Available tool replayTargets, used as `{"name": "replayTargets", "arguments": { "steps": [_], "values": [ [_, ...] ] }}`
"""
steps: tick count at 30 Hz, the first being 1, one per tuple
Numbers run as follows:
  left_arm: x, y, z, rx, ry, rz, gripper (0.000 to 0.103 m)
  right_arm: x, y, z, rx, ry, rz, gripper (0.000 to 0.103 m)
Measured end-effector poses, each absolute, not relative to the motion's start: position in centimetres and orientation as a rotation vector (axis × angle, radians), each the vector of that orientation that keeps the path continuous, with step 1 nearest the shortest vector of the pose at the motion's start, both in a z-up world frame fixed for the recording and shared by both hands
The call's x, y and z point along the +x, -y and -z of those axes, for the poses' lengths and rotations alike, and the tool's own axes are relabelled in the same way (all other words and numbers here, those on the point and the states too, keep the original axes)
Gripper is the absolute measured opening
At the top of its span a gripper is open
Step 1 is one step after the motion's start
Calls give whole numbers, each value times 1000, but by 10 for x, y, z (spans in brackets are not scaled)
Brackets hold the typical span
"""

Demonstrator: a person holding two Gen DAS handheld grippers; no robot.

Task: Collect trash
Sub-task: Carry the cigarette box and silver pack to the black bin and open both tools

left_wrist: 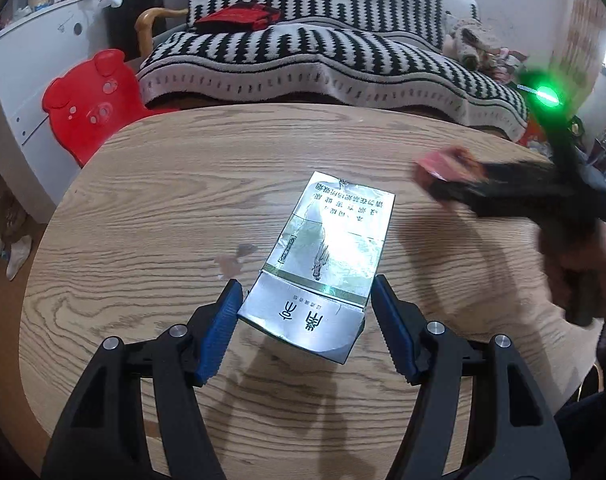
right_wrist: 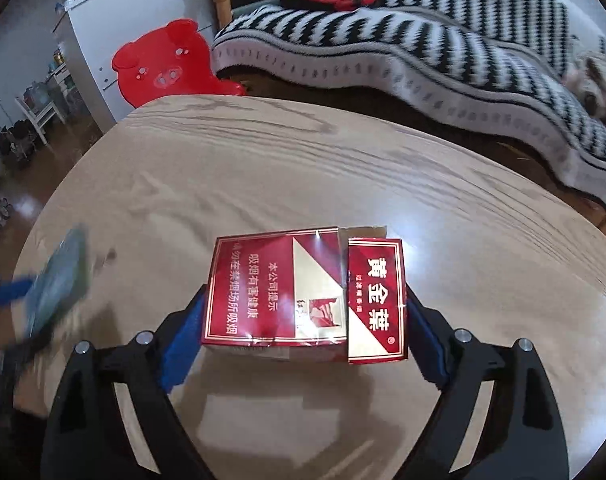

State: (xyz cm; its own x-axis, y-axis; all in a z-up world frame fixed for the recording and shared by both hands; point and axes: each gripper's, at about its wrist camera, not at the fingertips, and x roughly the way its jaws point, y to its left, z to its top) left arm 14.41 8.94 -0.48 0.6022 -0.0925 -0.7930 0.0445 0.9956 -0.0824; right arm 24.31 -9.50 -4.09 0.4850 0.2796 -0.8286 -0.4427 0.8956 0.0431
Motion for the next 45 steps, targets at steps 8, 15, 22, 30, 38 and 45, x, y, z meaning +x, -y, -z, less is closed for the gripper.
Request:
{"name": "replayTargets", "arguments": {
  "steps": [8, 15, 22, 30, 38, 45],
  "values": [
    [113, -5, -33, 8, -859, 232, 65, 93, 249, -24, -75, -895, -259, 85],
    [63, 142, -58, 87, -872, 555, 65, -56, 401, -60, 93, -838, 55, 86],
    [-25, 339, -76, 261, -861, 907, 65, -204, 548, -58, 294, -794, 383, 86],
    [-130, 521, -28, 399, -994, 1197, 65, -330, 651, -24, 468, -775, 603, 86],
    [-177, 614, 43, 472, -1073, 1270, 65, -387, 722, 27, 624, -792, 704, 86],
    [-166, 642, 88, 485, -1128, 1258, 65, -390, 753, 61, 677, -833, 722, 86]
  ]
}}
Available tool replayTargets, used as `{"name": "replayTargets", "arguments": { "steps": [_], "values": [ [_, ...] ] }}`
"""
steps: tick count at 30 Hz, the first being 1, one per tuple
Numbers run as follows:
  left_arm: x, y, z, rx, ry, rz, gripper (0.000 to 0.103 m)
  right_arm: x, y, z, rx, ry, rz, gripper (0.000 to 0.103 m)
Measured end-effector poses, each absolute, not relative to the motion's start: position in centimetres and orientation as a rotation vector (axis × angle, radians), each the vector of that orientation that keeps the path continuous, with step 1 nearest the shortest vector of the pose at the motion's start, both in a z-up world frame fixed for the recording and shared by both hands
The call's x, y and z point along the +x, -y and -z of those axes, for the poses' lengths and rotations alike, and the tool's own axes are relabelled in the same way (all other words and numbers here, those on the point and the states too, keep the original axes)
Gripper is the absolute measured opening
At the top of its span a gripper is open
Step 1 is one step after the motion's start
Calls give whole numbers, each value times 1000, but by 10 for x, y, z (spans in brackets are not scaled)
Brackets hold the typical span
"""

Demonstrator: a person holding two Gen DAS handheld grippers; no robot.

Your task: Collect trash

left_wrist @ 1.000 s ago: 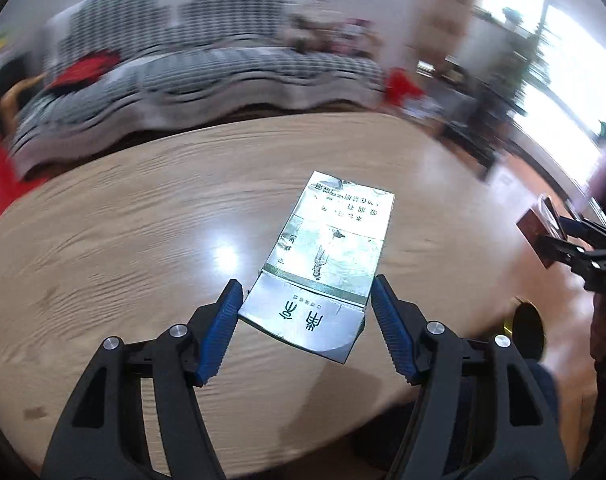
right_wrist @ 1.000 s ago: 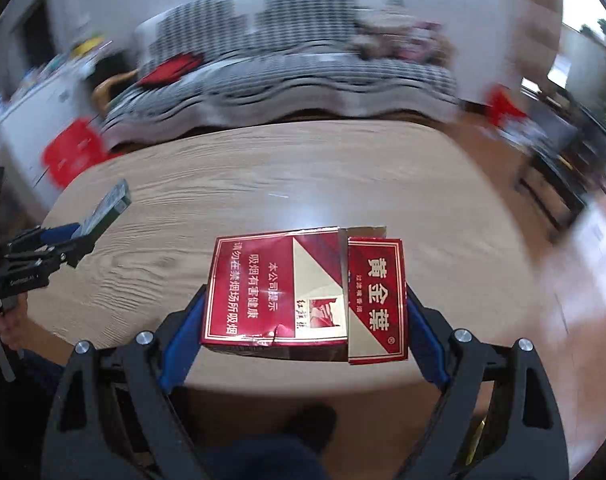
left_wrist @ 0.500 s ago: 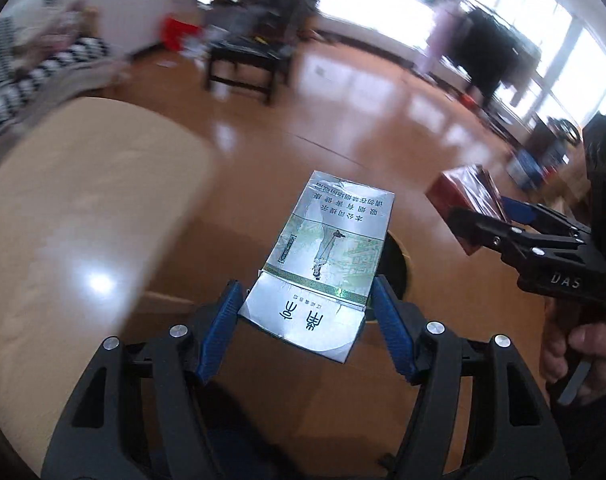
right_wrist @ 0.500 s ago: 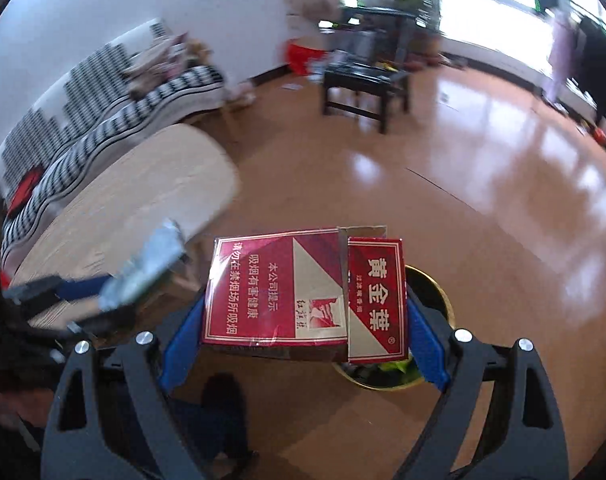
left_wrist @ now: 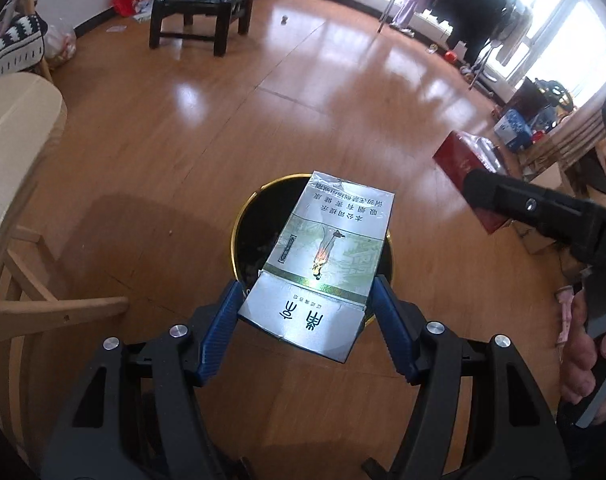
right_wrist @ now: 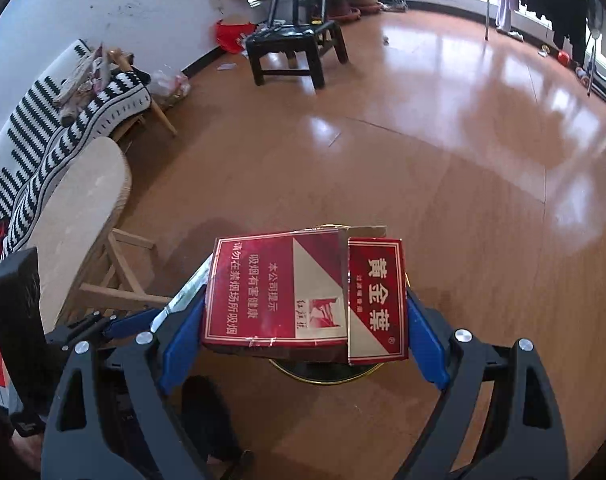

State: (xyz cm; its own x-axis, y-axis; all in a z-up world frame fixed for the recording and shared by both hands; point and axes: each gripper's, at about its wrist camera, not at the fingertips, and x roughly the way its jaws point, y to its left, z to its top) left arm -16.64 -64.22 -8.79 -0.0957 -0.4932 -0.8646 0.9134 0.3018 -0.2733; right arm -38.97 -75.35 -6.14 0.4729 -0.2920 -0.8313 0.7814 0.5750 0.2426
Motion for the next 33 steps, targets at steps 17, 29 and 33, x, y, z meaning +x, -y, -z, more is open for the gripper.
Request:
{"name": "replayTargets", "arguments": {
  "steps": [17, 29, 33],
  "values": [
    [-167, 659, 96, 529, -1082, 1251, 84, -362, 770, 75, 729, -852, 749, 91],
    [-143, 617, 65, 454, -1081, 1195, 89, -348, 744, 48, 708, -856, 724, 94],
    [-96, 557, 15, 312, -1022, 1160, 92, -314, 707, -2, 579, -792, 674, 96]
  ]
}}
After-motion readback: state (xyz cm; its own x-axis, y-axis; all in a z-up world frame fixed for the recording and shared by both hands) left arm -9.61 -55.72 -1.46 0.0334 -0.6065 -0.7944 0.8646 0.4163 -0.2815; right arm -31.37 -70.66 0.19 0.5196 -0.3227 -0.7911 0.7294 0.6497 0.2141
